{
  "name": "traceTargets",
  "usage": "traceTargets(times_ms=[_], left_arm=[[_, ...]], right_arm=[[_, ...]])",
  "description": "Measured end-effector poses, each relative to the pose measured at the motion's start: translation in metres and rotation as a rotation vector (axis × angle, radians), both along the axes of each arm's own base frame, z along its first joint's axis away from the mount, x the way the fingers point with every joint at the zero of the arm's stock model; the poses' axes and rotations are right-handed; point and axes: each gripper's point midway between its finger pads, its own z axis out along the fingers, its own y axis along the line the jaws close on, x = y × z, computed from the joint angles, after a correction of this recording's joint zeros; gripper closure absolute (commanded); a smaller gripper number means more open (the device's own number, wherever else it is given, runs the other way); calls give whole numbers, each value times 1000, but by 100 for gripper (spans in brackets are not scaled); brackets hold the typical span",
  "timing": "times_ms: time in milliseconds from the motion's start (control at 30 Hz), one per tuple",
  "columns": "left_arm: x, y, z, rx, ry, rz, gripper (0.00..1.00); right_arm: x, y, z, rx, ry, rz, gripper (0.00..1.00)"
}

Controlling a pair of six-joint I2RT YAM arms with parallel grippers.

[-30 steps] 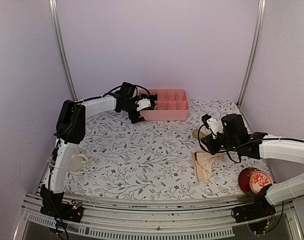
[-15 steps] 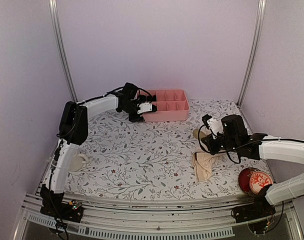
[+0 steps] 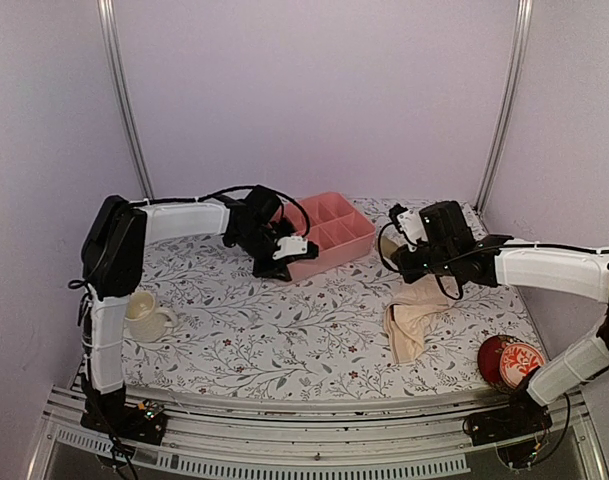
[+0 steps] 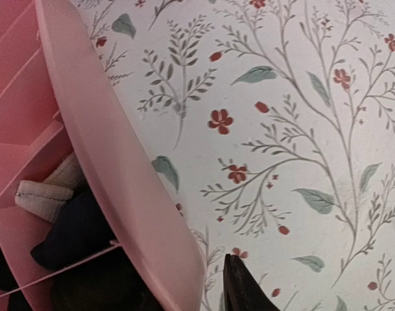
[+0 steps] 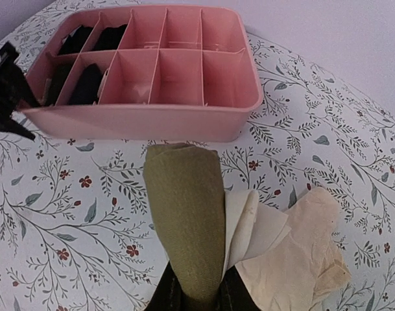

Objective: Roll the underwear
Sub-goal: Move the storage box to the center of the board, then place the underwear in the storage box.

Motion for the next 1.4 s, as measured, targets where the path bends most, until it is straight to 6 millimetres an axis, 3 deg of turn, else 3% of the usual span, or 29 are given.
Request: traceTargets(times_ms=[33,67,100,200,233,333,467,533,600,633,700,900,1067,1200,1400], left_arm=[[-12,-1,0,-5,13,-5,67],[-36,3,-11,-2,54,-8,67],[-41,-2,0,-15,38,-22,67],[-85,-3,0,-36,63,-53,67],[-128,-3,-1,-52,107,-88,67],[-147,-7,-2,-77,114,-112,65],[-168,-3,-1,-107,124,-124,58],[-174,-1,1,-122,129,-125,43],[-181,3,7,-144,132,-120,8],[-185,5,12,-158,130,-117,2],[-188,7,24,-193,114,-109,2],[-174,8,85,-360,-4,-36,1],[-131,34,122,-468,-126,151,1],[-91,67,137,-518,-240,348,1],[-50,104,136,-557,-322,563,1]], right_arm=[[5,3,5,4,2,-7,98],[11,7,12,17,0,-15,98],[14,10,16,24,-2,-19,98],[25,23,32,53,-5,-26,98],[31,42,38,70,-3,-8,98],[27,61,32,70,38,33,98],[35,114,29,87,73,109,98],[37,134,24,81,100,125,98],[40,156,20,77,130,134,98],[43,166,17,75,137,135,98],[47,179,10,66,149,132,98],[61,203,-19,23,161,89,98],[70,208,-37,0,160,55,98],[76,211,-47,-9,155,37,98],[83,219,-52,-3,129,29,98]])
